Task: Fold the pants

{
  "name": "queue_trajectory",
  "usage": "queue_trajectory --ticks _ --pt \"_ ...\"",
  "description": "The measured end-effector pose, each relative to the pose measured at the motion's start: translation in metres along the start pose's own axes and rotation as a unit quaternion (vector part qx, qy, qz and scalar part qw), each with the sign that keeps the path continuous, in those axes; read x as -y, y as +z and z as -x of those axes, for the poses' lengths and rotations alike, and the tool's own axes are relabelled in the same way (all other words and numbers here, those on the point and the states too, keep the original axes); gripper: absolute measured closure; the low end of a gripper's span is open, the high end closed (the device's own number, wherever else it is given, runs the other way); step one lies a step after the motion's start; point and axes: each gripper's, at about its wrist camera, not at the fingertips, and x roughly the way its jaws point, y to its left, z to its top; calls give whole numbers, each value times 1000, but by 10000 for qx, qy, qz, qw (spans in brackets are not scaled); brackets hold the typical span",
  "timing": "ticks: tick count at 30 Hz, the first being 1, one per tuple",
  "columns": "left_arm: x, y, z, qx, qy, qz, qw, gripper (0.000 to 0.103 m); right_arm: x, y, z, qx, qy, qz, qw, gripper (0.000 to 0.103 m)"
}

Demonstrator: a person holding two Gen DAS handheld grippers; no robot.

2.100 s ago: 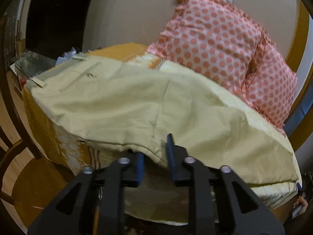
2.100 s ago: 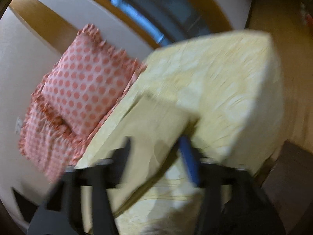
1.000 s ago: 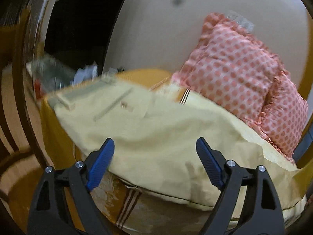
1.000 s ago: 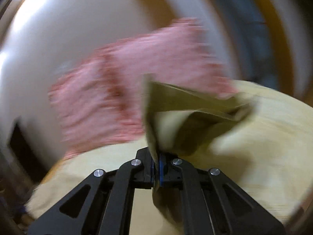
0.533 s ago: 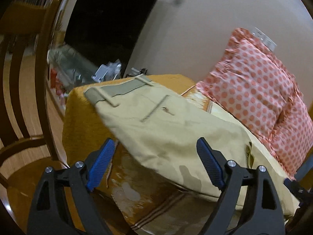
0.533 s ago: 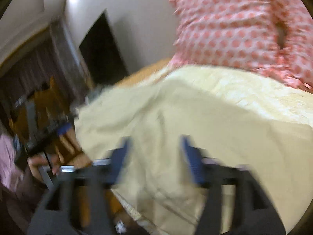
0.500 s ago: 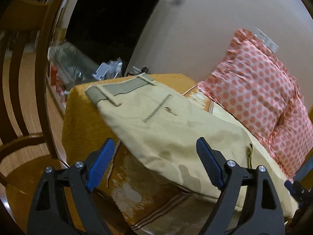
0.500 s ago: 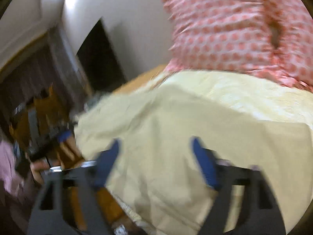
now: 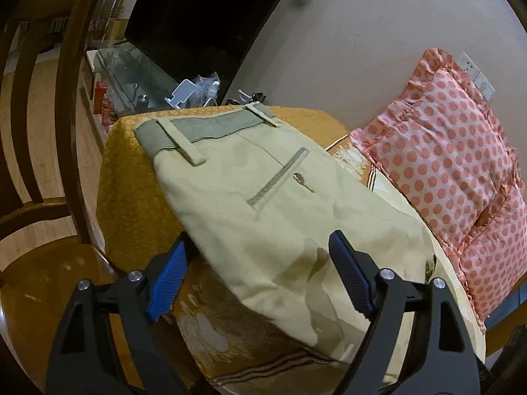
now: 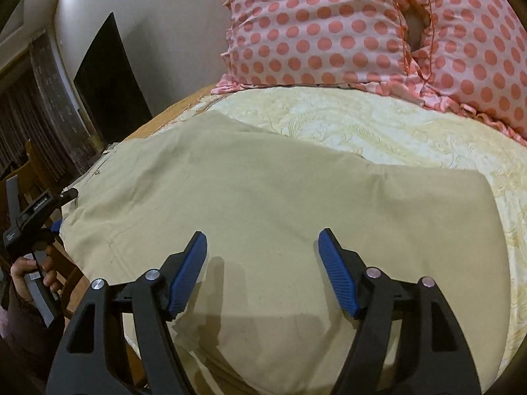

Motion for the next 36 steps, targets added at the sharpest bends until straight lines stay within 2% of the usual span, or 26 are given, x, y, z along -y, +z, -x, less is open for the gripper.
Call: queue_trajectory --ticks 4,9,11,12,14,15,17,19,20,22,24,25,27,28,29,30,31,32,33,35,36 --pt "15 0 7 -102 -177 -102 9997 19 -7 -4 1 16 66 -7 10000 26" --pt "22 6 -4 -131 -171 -80 9997 22 0 -5 8 178 252 -146 9994 23" --pt "16 13 -8 -139 -252 211 9994 30 6 -6 15 269 294 -237 9989 21" --pt "12 16 -10 -167 -312 429 9985 40 12 -6 20 334 308 -289 9986 21" --pt "5 20 -13 -153 -289 683 9971 69 20 -8 29 443 310 -363 9979 21" --pt "4 24 -15 -170 -291 709 9969 93 26 -10 36 527 333 -414 9972 21" --pt "16 32 -14 -156 -234 465 9985 94 36 -11 46 655 349 -480 9961 21" --pt "53 39 -1 183 -25 -411 9990 95 47 -13 57 813 326 -543 9947 20" --pt "83 40 9 418 -12 -1012 9940 96 53 -13 64 906 286 -583 9938 20" --pt "140 33 30 724 -336 -1941 9777 96 65 -15 77 1088 187 -688 9915 19" --pt "202 7 53 917 -925 -3000 9450 96 78 -18 89 1250 45 -858 9884 19" --pt "219 -6 60 944 -1131 -3328 9314 96 88 -20 98 1359 -42 -1013 9855 19" --pt "266 -60 81 845 -1878 -4404 8739 95 105 -24 109 1486 -145 -1268 9806 19" --pt "277 -82 85 726 -2096 -4724 8530 94 111 -25 114 1532 -139 -1380 9784 18" --pt "287 -114 87 492 -2336 -5135 8242 94 119 -28 118 1577 -88 -1541 9754 17" --pt "291 -140 85 267 -2474 -5427 8022 93 130 -31 124 1632 27 -1781 9704 14" --pt "293 -157 82 122 -2512 -5624 7877 93 137 -34 127 1679 137 -1947 9663 13" --pt "292 -181 75 -89 -2519 -5879 7687 93 145 -37 130 1723 273 -2151 9609 13" --pt "290 -200 68 -320 -2520 -6034 7559 93 150 -39 131 1735 364 -2293 9571 13" --pt "285 -221 62 -664 -2571 -6188 7393 91 164 -41 129 1680 604 -2645 9477 13" --pt "281 -226 63 -688 -2567 -6236 7352 88 169 -40 125 1574 739 -2771 9450 13"
